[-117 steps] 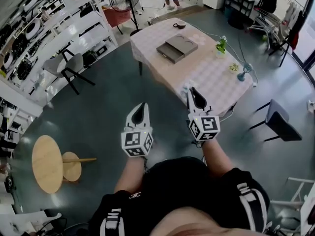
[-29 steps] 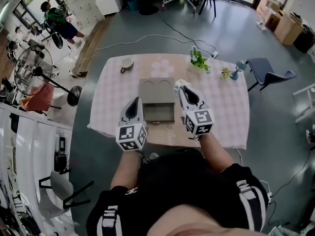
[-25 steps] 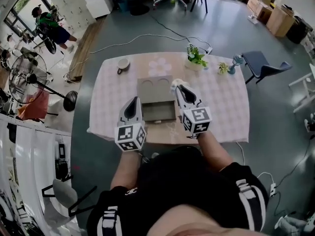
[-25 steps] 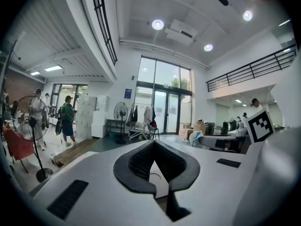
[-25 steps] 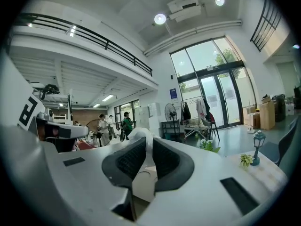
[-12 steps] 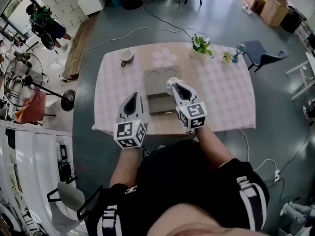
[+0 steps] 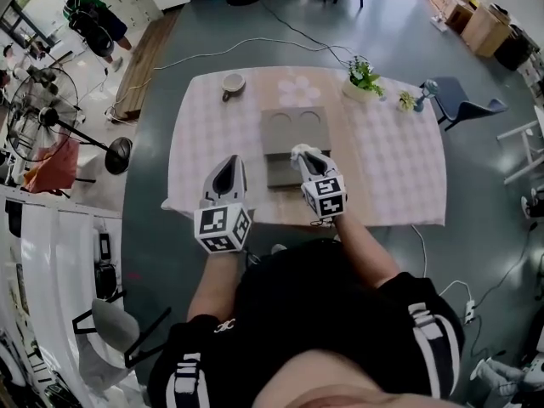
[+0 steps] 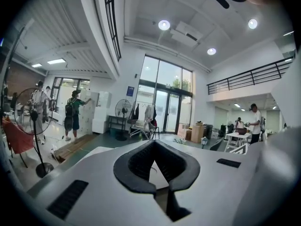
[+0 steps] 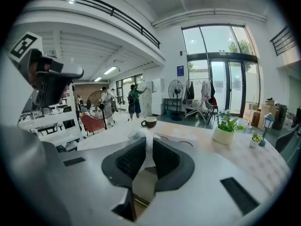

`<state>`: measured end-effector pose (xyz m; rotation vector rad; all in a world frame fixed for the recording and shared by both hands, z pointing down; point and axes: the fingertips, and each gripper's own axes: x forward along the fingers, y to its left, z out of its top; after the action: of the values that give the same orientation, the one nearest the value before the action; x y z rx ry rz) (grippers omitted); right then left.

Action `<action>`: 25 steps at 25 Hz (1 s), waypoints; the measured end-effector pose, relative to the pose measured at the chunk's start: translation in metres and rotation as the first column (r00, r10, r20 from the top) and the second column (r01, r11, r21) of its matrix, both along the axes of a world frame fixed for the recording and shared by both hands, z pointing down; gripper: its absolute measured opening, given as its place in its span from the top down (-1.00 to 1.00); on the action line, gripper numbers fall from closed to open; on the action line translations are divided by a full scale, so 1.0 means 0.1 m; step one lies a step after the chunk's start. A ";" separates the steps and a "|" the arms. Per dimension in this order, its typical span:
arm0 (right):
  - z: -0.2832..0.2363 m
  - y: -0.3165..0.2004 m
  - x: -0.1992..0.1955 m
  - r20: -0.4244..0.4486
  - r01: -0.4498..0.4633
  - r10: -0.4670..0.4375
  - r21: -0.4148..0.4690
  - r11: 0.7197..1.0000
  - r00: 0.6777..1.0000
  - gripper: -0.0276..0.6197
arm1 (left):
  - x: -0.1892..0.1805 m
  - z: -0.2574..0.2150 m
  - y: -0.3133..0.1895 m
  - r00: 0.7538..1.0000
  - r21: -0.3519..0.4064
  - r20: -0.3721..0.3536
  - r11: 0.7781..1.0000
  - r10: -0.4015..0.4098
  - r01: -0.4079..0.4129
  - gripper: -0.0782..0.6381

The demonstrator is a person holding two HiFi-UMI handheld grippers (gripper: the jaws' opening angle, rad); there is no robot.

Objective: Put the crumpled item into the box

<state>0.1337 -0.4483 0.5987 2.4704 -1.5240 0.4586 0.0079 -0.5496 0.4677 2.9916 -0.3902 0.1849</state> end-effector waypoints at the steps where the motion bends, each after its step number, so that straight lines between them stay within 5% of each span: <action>1: 0.09 -0.01 -0.01 0.010 0.000 0.000 -0.020 1.000 1.000 0.77 | -0.02 0.01 -0.02 1.000 -0.003 0.001 1.000 -0.005 0.005 0.78; 25: 1.59 0.05 -0.07 0.216 0.003 0.079 -0.355 0.935 0.973 0.76 | -0.27 0.15 -0.19 0.998 -0.020 0.027 0.998 -0.053 0.053 0.78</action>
<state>0.1264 -0.4434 0.7574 2.2266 -1.3269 0.9616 -0.0193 -0.5683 0.4822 2.9579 -0.4669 0.2227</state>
